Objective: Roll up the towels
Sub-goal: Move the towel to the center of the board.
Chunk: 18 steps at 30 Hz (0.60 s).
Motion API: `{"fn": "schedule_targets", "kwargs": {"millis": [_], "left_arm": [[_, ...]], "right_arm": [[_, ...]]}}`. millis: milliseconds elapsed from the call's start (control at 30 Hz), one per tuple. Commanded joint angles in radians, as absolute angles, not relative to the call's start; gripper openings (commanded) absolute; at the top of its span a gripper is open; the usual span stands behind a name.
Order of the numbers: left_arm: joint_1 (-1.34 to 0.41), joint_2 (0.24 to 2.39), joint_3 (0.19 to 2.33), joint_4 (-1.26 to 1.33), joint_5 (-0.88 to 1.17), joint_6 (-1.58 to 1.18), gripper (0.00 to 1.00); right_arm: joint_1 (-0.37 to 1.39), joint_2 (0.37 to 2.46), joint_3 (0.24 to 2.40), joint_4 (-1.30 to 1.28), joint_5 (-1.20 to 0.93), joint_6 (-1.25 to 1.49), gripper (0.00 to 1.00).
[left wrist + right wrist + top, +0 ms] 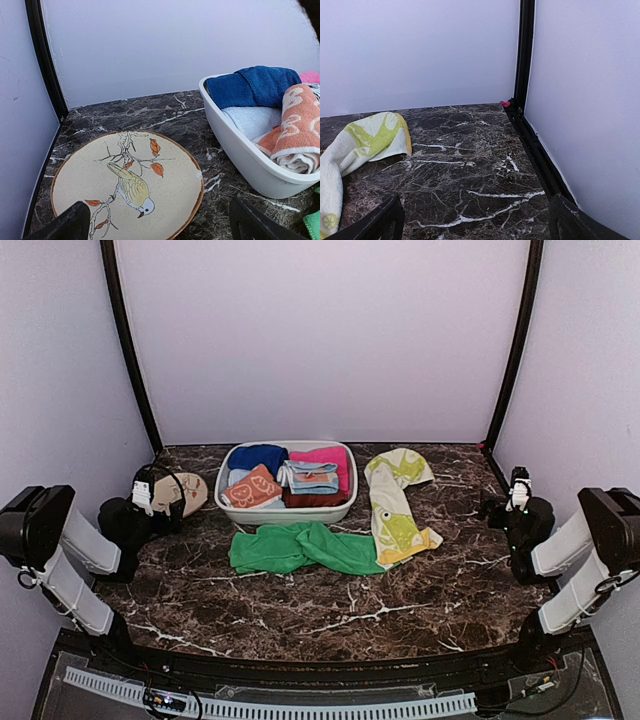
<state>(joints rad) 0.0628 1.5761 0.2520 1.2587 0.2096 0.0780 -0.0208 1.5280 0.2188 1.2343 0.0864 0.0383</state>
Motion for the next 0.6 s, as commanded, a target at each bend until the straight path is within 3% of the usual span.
{"fn": "schedule_targets", "kwargs": {"millis": [0,200,367,567], "left_arm": [[0.062,1.570,0.257,1.286,0.219,0.086,0.99],[0.063,1.570,0.258,1.286,0.219,0.086,0.99],[0.065,1.555,0.262,1.260,0.220,0.080,0.99],[0.069,1.422,0.590,0.529,0.350,0.184,0.99]], "right_arm": [[-0.026,1.534,0.234,1.270,0.116,0.052,1.00],[-0.024,1.505,0.249,1.226,0.174,0.076,1.00],[-0.024,1.380,0.463,0.727,0.256,0.124,1.00],[-0.028,1.369,0.670,0.426,0.244,0.469,1.00]]}}
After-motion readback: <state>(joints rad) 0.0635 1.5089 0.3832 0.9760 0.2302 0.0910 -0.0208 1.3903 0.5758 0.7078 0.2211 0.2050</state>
